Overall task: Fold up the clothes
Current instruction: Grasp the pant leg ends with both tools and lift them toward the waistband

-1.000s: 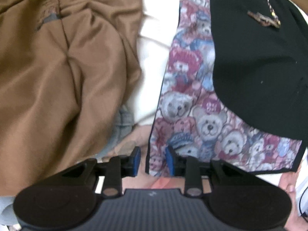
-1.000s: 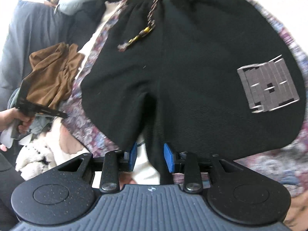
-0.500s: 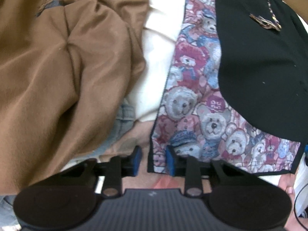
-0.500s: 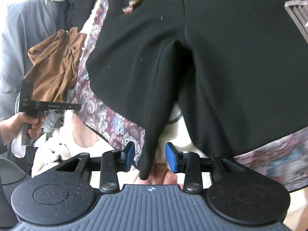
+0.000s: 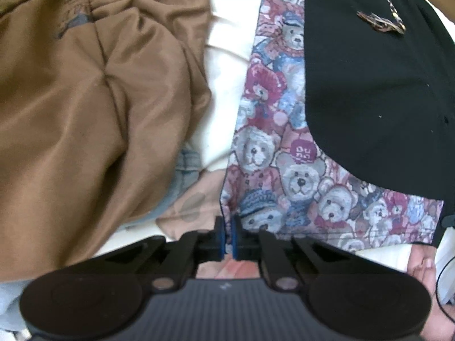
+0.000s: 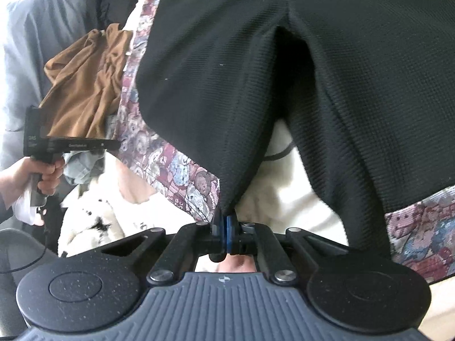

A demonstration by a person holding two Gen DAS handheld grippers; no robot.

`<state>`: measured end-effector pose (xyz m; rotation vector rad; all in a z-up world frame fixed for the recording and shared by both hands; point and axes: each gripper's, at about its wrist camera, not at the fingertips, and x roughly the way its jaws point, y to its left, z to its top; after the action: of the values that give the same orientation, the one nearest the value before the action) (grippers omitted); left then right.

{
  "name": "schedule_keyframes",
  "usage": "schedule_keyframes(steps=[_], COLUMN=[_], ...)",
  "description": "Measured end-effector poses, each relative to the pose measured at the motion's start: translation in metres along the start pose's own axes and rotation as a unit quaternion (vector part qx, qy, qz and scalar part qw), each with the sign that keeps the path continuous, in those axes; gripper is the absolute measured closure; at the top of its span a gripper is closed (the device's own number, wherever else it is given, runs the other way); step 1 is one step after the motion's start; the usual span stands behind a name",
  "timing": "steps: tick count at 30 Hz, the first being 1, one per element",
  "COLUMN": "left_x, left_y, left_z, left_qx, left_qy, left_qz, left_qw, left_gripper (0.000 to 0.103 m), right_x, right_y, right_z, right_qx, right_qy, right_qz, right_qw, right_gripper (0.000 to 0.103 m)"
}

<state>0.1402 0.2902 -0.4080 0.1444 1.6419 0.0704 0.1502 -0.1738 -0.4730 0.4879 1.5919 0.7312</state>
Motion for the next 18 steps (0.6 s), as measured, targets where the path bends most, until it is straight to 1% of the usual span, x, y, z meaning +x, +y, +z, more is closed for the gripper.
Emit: schedule_keyframes(steps=[5,8,11,15,17,18], left_x=[-0.012,-0.013,-0.004,0.020,0.026,0.027], left_y=[0.005,0.009,0.012,0.018,0.018,0.018], left_z=[-0.003,-0.005,-0.006,-0.010,-0.010,-0.010], left_qx=[0.023,0.033,0.036,0.026,0.030,0.033], left_qy=[0.010,0.014,0.023,0.040,0.040,0.040], left_qz=[0.022,0.038,0.049,0.057,0.061,0.063], left_qw=[0.9995,0.9986,0.9979,0.9972,0.9969,0.9967], left_gripper=[0.099,0.099,0.099,0.099,0.098,0.098], right_x=[0.005,0.009,0.018,0.031,0.030,0.029], right_y=[0.009,0.011,0.012,0.012,0.014,0.014], right_z=[-0.002,-0.003,-0.003,-0.004,-0.004,-0.004], right_qx=[-0.012,-0.012,-0.012,-0.011,-0.011,-0.012], right_qy=[0.020,0.029,0.038,0.049,0.048,0.047], right_qz=[0.009,0.014,0.013,0.000,-0.001,-0.001], right_qw=[1.000,0.999,0.999,0.999,0.999,0.999], right_gripper=[0.103,0.103,0.103,0.103,0.103,0.101])
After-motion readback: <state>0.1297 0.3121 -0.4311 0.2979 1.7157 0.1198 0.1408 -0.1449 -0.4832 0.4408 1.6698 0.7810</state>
